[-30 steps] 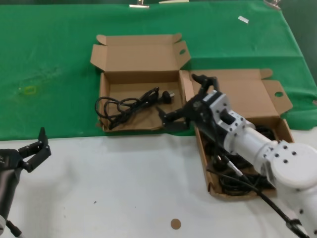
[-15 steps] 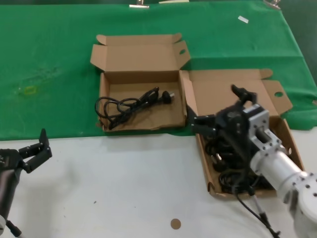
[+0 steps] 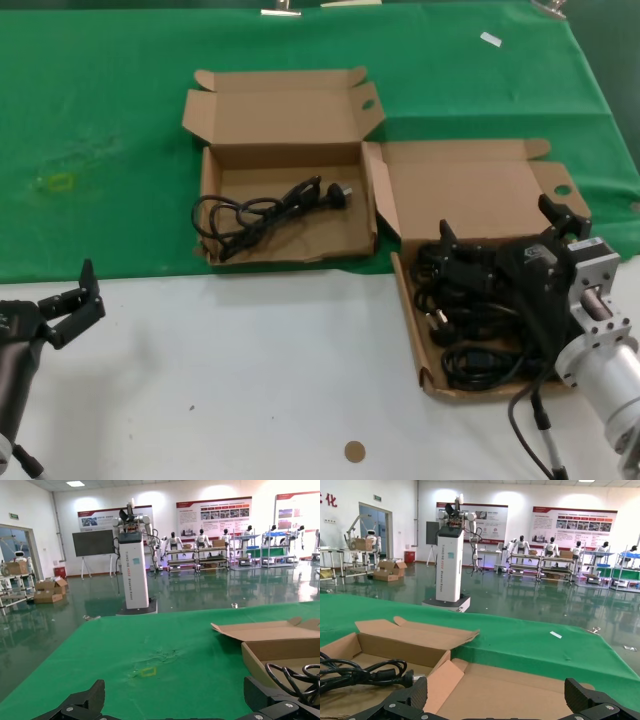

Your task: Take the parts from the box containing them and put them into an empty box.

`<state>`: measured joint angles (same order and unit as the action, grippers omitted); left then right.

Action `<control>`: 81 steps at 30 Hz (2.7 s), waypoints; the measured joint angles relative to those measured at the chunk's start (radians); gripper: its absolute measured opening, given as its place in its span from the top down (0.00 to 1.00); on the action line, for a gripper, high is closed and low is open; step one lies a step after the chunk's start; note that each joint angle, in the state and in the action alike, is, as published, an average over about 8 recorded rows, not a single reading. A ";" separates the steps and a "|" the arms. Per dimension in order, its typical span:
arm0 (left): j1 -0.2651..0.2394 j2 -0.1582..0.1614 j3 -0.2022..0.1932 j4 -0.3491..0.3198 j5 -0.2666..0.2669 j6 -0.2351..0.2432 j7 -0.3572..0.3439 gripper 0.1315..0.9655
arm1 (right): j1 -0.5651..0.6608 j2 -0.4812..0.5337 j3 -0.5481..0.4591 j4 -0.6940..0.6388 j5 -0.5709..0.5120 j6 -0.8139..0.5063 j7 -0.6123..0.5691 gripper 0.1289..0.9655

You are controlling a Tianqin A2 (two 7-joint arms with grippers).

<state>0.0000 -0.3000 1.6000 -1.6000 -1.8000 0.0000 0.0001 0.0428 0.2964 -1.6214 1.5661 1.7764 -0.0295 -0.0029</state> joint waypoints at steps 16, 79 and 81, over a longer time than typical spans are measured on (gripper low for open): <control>0.000 0.000 0.000 0.000 0.000 0.000 0.000 0.00 | -0.003 0.000 0.002 0.003 0.002 0.002 0.000 0.00; 0.000 0.000 0.000 0.000 0.000 0.000 0.000 0.00 | -0.003 0.000 0.002 0.003 0.002 0.002 0.000 0.00; 0.000 0.000 0.000 0.000 0.000 0.000 0.000 0.00 | -0.003 0.000 0.002 0.003 0.002 0.002 0.000 0.00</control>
<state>0.0000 -0.3000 1.6000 -1.6000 -1.8000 0.0000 0.0000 0.0394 0.2966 -1.6197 1.5688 1.7783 -0.0271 -0.0026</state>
